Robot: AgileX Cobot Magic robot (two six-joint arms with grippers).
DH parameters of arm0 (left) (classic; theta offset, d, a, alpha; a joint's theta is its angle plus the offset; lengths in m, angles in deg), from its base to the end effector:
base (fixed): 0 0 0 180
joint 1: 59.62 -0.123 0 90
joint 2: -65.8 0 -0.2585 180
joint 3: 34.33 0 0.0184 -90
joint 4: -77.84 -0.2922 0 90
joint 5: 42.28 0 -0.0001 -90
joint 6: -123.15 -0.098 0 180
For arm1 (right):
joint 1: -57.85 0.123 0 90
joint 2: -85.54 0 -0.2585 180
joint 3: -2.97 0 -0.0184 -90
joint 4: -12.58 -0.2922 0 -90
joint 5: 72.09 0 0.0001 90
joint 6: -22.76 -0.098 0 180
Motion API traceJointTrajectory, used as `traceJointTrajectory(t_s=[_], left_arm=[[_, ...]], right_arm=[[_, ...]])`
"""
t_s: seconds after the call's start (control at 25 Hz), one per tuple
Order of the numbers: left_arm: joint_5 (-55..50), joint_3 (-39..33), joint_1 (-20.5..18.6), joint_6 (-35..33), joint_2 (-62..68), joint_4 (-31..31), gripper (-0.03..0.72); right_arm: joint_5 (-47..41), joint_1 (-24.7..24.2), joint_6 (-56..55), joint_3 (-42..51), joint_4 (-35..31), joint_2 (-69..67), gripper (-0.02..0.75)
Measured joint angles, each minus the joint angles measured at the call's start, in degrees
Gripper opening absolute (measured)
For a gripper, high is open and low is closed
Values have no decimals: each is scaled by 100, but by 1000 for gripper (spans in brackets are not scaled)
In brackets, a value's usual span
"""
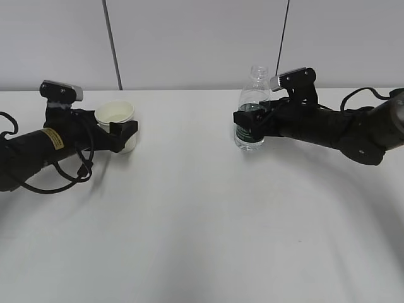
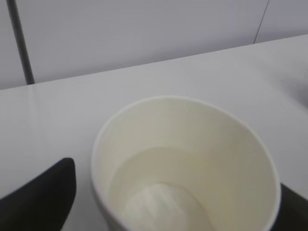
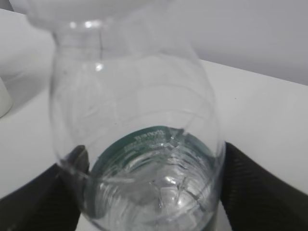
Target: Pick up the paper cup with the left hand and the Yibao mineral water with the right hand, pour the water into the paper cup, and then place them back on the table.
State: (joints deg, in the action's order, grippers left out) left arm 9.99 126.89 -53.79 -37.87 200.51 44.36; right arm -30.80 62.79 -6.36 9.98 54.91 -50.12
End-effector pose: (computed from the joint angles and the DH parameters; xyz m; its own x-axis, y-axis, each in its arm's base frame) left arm 0.4069 -0.0845 0.0285 -0.2524 0.0740 -0.9648 0.5221 0.8499 -0.0714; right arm 0.4539 0.0829 0.0528 -0.2887 -0.1075 -0.9514 -0.5227 0.8502 0.0625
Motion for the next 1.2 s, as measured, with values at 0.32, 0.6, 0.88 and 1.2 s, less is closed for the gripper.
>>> traceJointTrajectory(t_s=[0.32,0.6,0.88,1.2], left_arm=[[11,0,0,0,-28,-59,609],[-47,0,0,0,-254,-95,601],[-94,0,0,0,-279,-146,594],[-109,0,0,31,-279,-146,594]], right_arm=[[0,0,-36,0,56,0,598],[-10,0,-79,0,77,0,598],[-109,0,-180,0,176,133,608],[-202,0,-333,0,337,192,668]])
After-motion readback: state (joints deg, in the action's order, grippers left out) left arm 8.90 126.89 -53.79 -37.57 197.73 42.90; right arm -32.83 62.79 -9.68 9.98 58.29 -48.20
